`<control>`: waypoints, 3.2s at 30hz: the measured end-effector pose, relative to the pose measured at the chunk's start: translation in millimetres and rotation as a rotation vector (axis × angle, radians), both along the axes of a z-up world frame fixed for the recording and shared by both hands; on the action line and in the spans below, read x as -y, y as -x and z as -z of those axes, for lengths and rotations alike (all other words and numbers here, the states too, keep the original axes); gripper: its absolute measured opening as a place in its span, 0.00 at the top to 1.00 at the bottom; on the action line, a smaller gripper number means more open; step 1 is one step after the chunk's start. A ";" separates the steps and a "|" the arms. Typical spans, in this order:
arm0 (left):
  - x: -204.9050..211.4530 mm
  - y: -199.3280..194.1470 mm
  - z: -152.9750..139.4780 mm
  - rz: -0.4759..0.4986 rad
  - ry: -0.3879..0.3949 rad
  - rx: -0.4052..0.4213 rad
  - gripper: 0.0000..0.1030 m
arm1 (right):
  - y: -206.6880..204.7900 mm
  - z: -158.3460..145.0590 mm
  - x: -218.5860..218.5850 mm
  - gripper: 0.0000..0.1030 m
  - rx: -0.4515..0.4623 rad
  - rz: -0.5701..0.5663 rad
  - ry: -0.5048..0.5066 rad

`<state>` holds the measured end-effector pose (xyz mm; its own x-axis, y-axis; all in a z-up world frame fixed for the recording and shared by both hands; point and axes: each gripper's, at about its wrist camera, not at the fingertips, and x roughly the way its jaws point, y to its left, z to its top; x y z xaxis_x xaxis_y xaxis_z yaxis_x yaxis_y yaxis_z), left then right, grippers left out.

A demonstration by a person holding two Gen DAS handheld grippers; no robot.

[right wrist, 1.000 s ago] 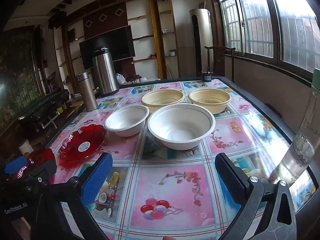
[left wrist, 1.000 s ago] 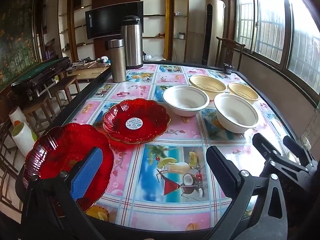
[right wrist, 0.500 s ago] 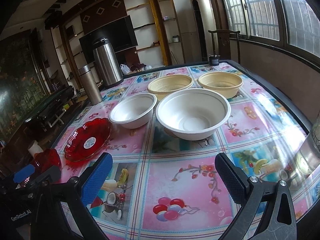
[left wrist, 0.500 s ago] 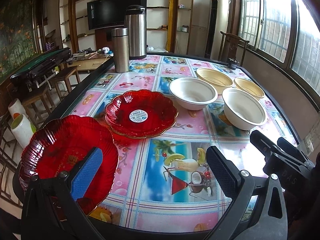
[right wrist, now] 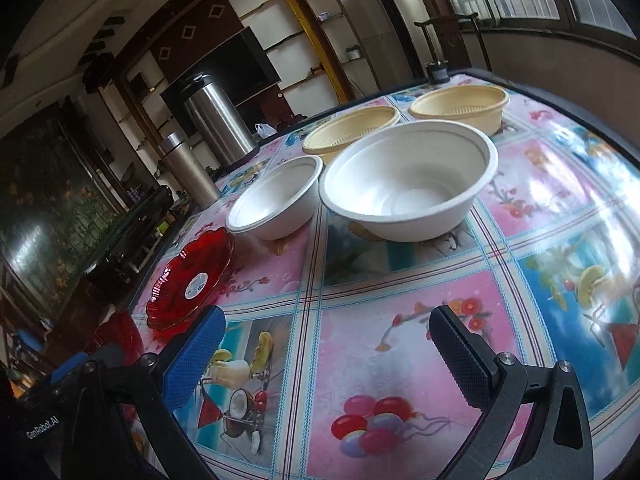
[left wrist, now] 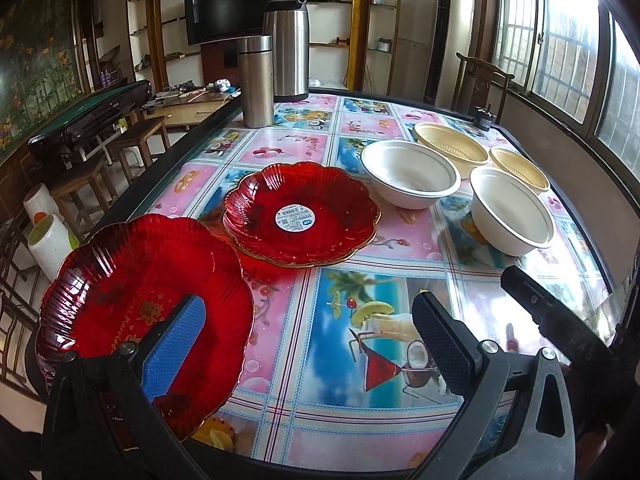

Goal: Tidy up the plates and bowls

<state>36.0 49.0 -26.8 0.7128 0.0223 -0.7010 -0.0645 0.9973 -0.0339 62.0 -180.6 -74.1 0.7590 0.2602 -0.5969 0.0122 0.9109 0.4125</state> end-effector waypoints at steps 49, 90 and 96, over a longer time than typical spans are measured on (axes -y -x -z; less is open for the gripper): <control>-107.6 -192.3 0.7 -0.024 0.143 -0.489 0.00 | -127.2 32.3 -58.6 0.09 -0.263 -0.276 -0.445; -112.9 -191.5 50.3 -0.042 0.205 -0.521 0.84 | -157.0 63.6 -99.7 0.93 -0.437 -0.286 -0.540; -113.5 -186.5 49.0 -0.056 0.195 -0.477 0.87 | -155.9 62.3 -103.3 0.93 -0.423 -0.284 -0.526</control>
